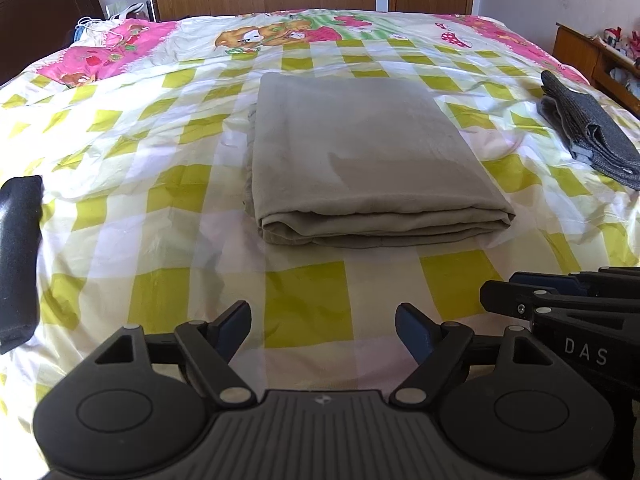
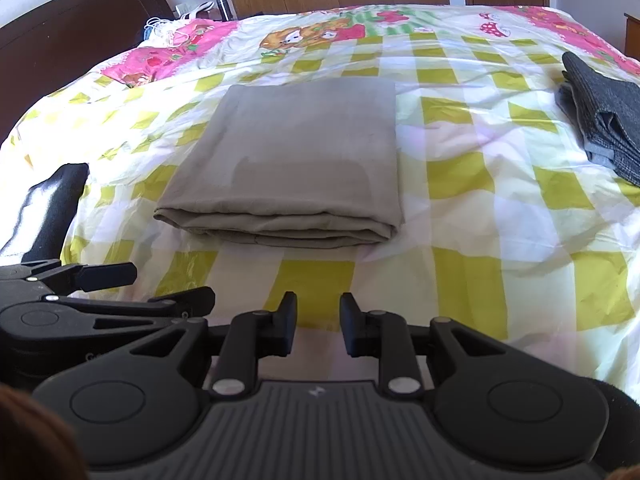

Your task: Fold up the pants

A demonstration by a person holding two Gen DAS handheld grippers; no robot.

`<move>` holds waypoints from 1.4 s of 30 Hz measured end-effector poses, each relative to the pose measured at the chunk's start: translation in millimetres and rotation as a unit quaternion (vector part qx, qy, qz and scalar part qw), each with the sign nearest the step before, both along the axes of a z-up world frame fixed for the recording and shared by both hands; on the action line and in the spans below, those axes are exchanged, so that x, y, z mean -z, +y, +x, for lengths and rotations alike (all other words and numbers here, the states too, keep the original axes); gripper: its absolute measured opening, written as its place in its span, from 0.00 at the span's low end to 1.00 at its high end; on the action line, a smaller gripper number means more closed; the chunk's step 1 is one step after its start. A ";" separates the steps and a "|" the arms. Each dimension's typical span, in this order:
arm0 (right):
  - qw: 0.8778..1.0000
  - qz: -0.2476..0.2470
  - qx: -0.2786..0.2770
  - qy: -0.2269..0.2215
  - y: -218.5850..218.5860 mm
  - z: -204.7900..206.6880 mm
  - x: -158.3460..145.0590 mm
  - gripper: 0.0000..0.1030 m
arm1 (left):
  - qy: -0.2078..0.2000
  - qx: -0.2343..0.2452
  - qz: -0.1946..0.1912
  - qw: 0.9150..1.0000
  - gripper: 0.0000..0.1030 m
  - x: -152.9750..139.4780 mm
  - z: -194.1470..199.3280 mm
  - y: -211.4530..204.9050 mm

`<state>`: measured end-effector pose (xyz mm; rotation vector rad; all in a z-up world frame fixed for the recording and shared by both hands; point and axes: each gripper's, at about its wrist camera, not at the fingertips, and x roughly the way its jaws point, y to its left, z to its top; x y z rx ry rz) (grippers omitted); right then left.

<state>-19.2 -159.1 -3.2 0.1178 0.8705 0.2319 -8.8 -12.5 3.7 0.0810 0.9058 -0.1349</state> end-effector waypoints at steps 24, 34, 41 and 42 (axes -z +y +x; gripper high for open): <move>0.999 -0.034 -0.006 0.001 8.7 -1.9 3.4 0.26 | 0.017 -0.010 -0.009 1.000 0.92 7.4 2.9 3.3; 0.999 -0.045 -0.005 -0.001 9.8 -2.1 4.3 0.26 | 0.016 -0.010 -0.002 1.000 0.92 8.7 3.1 1.7; 0.999 -0.048 -0.004 -0.001 10.3 -2.2 4.5 0.26 | 0.014 -0.010 0.001 1.000 0.91 8.7 2.7 0.9; 0.999 -0.048 -0.004 -0.001 10.4 -2.2 4.5 0.26 | 0.014 -0.010 0.002 1.000 0.91 8.7 2.6 0.8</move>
